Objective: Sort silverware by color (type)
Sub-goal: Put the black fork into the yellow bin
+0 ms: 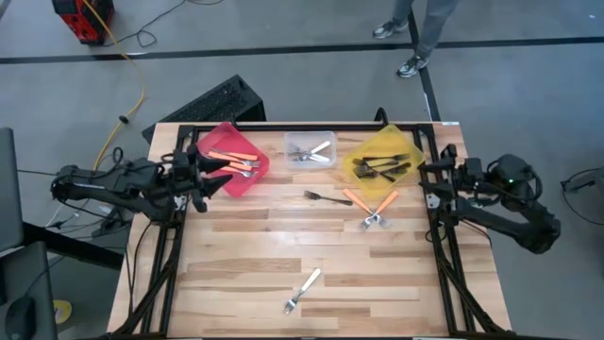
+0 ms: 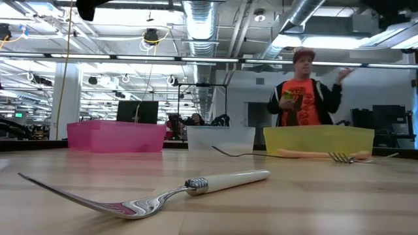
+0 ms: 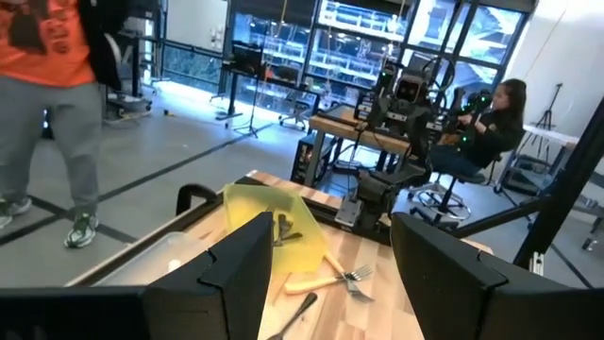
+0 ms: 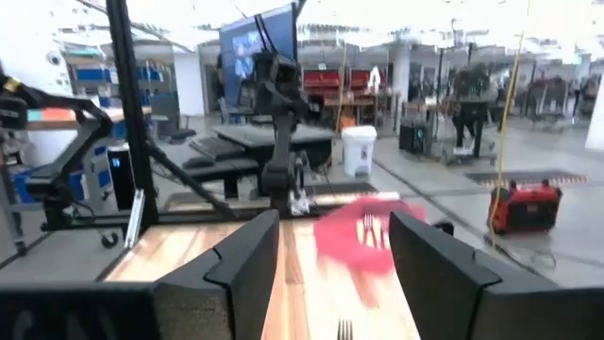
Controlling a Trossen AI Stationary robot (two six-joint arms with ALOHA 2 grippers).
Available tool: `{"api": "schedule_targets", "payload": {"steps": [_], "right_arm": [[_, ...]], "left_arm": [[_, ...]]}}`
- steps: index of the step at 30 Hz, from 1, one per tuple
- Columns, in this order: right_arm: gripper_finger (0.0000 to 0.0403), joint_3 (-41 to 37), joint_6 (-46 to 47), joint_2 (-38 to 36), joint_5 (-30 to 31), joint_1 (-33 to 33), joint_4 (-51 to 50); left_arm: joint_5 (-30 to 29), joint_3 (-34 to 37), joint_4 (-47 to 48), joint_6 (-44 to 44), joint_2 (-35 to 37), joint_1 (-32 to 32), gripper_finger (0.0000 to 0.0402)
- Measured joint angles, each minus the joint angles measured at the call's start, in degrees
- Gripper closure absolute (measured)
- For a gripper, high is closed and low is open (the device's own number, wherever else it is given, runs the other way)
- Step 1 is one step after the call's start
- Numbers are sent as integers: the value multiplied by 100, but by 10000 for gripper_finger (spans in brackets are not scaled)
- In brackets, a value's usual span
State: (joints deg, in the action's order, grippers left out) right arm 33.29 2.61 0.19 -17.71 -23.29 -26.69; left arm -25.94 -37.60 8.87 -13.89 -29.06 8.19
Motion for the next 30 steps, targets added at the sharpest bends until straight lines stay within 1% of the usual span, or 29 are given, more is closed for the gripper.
{"api": "schedule_targets", "payload": {"steps": [3, 5, 11, 13, 17, 25, 30], "right_arm": [[177, -16, 40, 3, 6, 6, -231], [177, -7, 21, 35, 3, 9, -134], [177, -361, 8, 3, 8, -8, 106], [177, -444, 18, 4, 6, -8, 172], [177, -455, 11, 4, 6, -8, 203], [177, -455, -22, 4, 6, -8, 166], [177, -459, -23, 4, 6, -8, 163]], "left_arm": [[0, 0, 11, 62, -4, 2, 201], [-3, 38, -64, 66, -13, 17, 201], [11, 636, -918, 166, 24, 168, 201], [13, 777, -1050, 164, 63, 204, 201], [0, 955, -1146, 69, 154, 279, 201], [-62, 1702, -2089, -22, 184, 426, 201], [-270, 1914, -2365, -85, 186, 426, 201]]}}
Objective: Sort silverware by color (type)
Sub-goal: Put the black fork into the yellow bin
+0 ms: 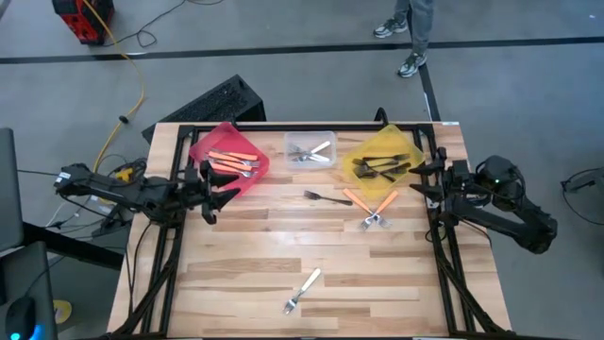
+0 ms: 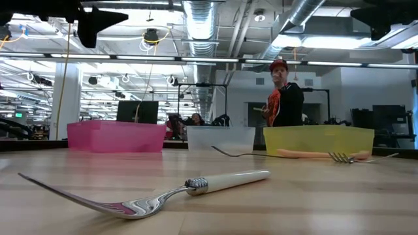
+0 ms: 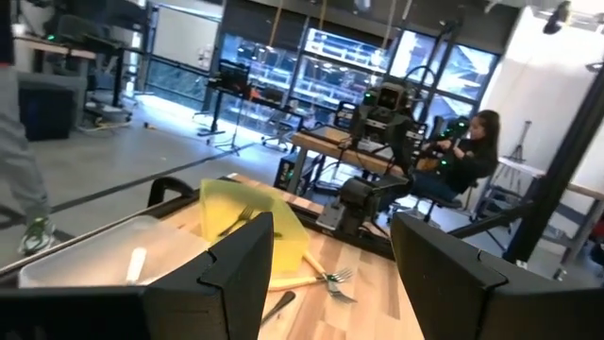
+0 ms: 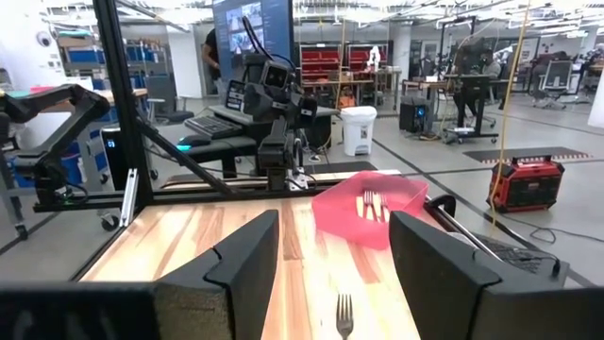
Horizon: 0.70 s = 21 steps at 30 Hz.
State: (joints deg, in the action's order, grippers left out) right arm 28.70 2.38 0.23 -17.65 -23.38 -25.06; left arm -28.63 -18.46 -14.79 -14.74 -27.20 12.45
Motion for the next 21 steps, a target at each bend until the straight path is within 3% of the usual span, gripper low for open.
{"api": "schedule_targets", "payload": {"steps": [21], "right_arm": [[177, -47, 19, 13, 125, 0, 24]], "left_arm": [[-209, 155, -20, -548, -107, 0, 201]]}}
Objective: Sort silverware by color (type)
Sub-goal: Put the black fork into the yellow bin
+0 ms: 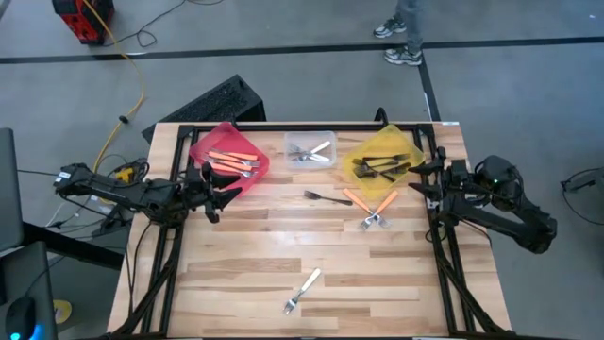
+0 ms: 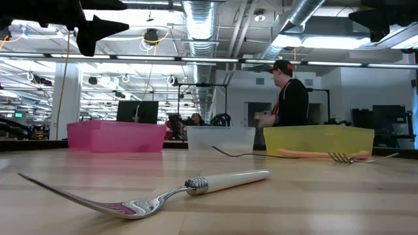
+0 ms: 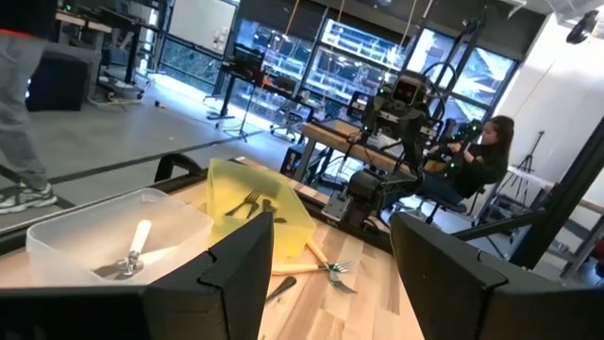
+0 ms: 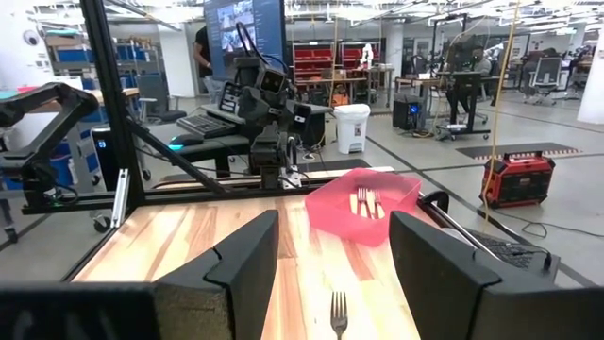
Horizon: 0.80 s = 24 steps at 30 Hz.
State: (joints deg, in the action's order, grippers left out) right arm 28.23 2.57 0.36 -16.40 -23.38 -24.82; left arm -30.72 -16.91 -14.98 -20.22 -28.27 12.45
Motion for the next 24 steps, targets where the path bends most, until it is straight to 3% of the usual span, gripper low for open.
{"api": "schedule_targets", "payload": {"steps": [24], "right_arm": [[177, -2, 0, 0, 4, 0, -4]], "left_arm": [[26, 0, -283, -453, -841, 0, 201]]}}
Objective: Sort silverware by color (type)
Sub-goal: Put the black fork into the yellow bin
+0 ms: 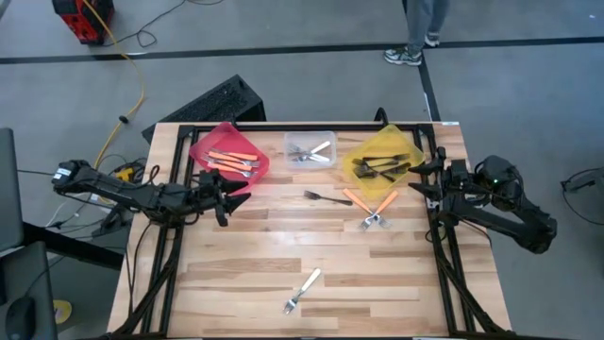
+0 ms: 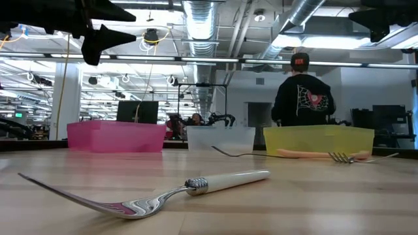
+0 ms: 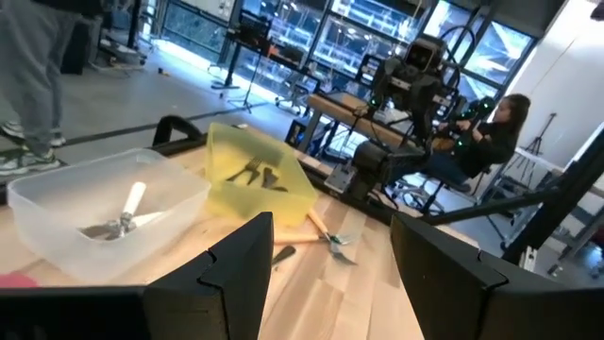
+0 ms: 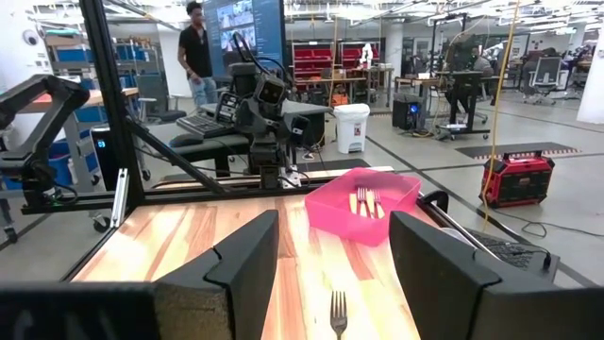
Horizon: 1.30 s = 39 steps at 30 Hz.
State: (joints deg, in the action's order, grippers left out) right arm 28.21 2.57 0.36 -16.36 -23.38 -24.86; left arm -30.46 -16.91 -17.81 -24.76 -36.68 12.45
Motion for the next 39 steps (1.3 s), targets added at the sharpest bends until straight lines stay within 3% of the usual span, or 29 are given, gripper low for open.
{"api": "schedule_targets", "payload": {"steps": [7, 23, 39], "right_arm": [[177, 0, 0, 0, -1, 0, 0], [177, 0, 0, 0, -2, 0, 0], [177, 0, 0, -2, -2, 1, 0]], "left_arm": [[334, 0, -108, -288, -351, 2, 201], [453, -43, -2180, -169, -2207, 0, 201], [725, -1781, -2138, 347, -4092, 0, 201]]}}
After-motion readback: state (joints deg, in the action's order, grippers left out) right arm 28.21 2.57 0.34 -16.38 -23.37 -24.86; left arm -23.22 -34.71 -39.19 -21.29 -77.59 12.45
